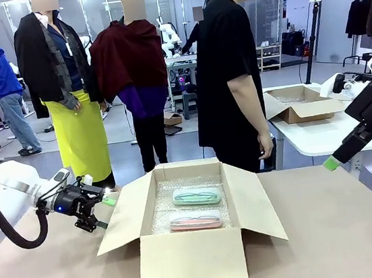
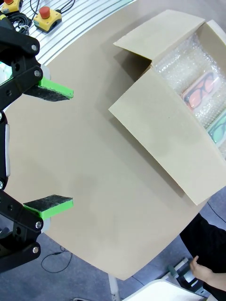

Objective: Pack the glasses set securely to prepare it for shipping.
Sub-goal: Position the Package Box on the left side of the table.

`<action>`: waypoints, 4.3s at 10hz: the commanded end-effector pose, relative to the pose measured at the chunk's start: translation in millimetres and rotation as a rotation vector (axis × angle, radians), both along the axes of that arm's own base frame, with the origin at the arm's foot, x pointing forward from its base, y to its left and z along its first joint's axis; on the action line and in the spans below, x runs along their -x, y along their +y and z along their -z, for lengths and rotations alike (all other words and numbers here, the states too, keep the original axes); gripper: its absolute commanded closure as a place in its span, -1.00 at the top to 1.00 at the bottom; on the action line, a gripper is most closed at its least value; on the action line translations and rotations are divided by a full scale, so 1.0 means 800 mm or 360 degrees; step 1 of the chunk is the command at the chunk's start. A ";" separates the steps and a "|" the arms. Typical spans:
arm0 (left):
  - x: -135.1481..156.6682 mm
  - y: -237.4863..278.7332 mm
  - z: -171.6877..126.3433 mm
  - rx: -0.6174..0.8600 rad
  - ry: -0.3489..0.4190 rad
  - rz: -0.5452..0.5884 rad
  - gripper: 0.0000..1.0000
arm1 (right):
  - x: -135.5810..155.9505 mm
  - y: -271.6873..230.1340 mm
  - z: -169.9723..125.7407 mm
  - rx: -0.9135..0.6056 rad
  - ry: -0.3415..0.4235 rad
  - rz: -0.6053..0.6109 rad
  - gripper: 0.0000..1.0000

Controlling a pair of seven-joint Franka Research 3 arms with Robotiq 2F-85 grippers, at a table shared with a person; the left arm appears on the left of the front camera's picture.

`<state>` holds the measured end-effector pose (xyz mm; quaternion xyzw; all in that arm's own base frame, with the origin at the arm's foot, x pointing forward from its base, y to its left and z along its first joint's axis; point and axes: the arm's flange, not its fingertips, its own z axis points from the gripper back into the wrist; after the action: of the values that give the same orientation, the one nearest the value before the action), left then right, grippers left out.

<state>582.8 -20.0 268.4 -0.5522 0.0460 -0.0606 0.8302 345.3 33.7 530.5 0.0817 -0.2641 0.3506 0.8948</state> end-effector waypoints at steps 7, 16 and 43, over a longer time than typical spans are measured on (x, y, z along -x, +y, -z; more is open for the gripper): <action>-0.012 0.002 0.011 0.0442 0.0007 0.0130 -0.14 | 0.002 0.001 0.000 0.0014 0.0000 0.0015 1.00; -0.011 0.007 -0.007 0.0464 -0.0035 0.0172 -1.00 | 0.002 0.001 0.000 0.0014 0.0000 0.0015 1.00; 0.042 0.408 -0.100 0.0151 -0.0094 0.0093 -0.95 | 0.002 0.001 0.000 0.0014 0.0000 0.0015 1.00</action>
<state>537.4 298.3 343.4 -0.5944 0.0142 -0.0929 0.7987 345.3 33.6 530.5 0.0817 -0.2641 0.3505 0.8948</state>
